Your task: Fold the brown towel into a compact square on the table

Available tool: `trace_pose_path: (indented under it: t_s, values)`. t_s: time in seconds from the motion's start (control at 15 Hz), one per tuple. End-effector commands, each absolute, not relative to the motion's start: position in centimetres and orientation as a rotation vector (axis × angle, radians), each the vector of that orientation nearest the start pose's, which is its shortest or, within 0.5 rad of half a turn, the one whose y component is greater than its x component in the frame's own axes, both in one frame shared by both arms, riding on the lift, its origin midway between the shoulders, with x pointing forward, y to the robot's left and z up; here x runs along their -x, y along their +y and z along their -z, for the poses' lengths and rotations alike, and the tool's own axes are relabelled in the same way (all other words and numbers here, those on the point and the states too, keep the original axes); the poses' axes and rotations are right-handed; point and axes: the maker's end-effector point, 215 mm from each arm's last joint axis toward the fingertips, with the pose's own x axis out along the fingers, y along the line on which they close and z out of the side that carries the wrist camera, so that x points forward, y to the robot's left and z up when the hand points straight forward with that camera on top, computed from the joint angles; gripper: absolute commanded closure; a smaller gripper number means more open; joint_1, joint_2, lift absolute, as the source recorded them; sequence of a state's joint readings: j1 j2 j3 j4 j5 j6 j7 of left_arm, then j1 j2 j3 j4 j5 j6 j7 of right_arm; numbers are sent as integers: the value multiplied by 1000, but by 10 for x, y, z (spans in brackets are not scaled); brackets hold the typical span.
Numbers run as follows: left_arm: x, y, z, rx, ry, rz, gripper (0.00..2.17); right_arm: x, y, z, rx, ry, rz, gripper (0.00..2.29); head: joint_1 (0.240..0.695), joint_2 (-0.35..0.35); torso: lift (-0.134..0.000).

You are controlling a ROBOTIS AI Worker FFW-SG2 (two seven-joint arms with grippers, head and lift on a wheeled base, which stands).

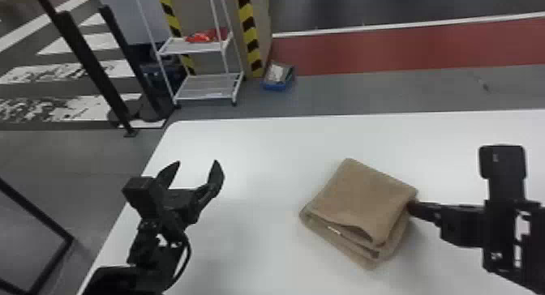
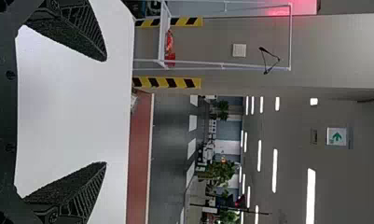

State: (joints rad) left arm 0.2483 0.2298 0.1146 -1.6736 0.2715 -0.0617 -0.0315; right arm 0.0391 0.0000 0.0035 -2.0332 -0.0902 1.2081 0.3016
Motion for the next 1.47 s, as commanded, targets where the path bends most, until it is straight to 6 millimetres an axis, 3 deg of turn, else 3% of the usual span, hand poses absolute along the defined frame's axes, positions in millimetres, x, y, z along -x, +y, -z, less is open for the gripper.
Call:
trace_pose_path:
  t_s: [0.0,0.27,0.6,0.8,0.93,1.0,1.07,1.2,1.27,1.4]
  values:
    - [-515,352,380,26,58,-59,87,-510,-123,425,-153,681,-373,2040,695,232,-125]
    - [-514,352,382,27,61,-60,87,-539,-98,423,-123,601,-407,2040,695,246,-125]
    - [-514,352,385,30,66,-62,87,-555,-71,423,-92,546,-440,2040,695,272,-125]
    - [-513,352,386,30,67,-62,87,-559,-75,419,-96,523,-432,2040,695,280,-125]
    - [-512,352,385,30,64,-62,87,-547,-95,414,-115,499,-397,1997,695,278,-125]
    - [-512,356,382,25,58,-67,87,-540,-109,398,-122,438,-372,1690,695,274,-125]
    - [-512,357,381,25,55,-67,87,-533,-118,376,-121,363,-354,1234,695,268,-125]
    - [-513,352,375,25,36,-58,87,-516,-127,351,-77,275,-334,356,695,253,-125]
    - [-512,349,367,22,6,-53,87,-508,-133,342,-56,229,-319,100,695,248,-125]
    - [-508,345,362,23,-22,-44,90,-496,-150,331,-33,144,-262,60,695,232,-125]
